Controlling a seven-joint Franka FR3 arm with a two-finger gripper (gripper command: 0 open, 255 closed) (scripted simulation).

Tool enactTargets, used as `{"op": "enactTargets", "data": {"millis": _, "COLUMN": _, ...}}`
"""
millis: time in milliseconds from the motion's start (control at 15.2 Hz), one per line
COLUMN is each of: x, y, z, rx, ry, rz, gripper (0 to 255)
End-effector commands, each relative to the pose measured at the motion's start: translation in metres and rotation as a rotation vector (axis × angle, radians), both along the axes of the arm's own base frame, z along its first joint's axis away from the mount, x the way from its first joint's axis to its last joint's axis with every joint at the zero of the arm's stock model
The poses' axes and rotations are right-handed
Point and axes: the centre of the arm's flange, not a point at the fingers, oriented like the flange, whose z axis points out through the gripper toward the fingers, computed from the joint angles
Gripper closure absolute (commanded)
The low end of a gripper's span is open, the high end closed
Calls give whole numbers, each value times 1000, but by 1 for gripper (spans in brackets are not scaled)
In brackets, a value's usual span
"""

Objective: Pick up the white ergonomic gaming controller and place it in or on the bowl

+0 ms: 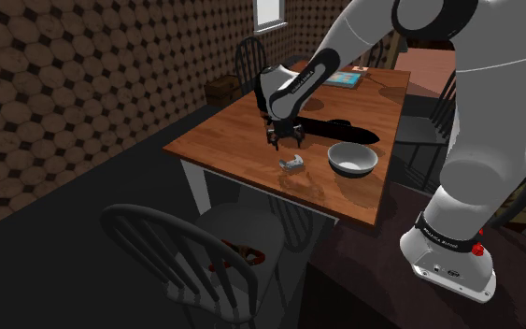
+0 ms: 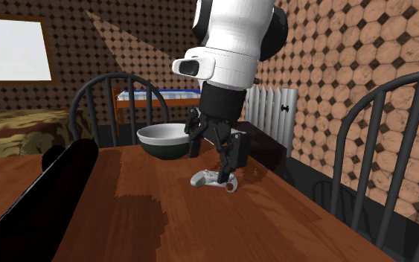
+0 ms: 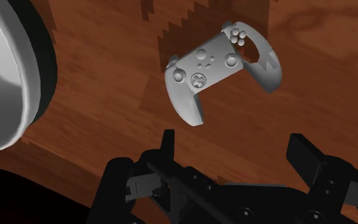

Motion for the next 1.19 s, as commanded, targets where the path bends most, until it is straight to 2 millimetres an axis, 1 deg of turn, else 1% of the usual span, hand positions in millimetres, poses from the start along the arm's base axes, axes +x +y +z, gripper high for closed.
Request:
{"op": "enactTargets", "data": {"millis": 0, "x": 0, "y": -2, "z": -10, "rx": -1, "ry": 0, "rz": -1, "gripper": 0}}
{"op": "enactTargets", "data": {"millis": 198, "x": -2, "y": -4, "z": -23, "rx": -1, "ry": 0, "rz": -1, "gripper": 0}}
{"op": "enactTargets", "data": {"millis": 660, "x": -2, "y": -4, "z": -23, "rx": -1, "ry": 0, "rz": -1, "gripper": 0}}
{"op": "enactTargets", "data": {"millis": 726, "x": -2, "y": -4, "z": -23, "rx": -1, "ry": 0, "rz": -1, "gripper": 255}}
{"op": "enactTargets", "data": {"millis": 1122, "x": -2, "y": -4, "z": -23, "rx": -1, "ry": 0, "rz": -1, "gripper": 255}}
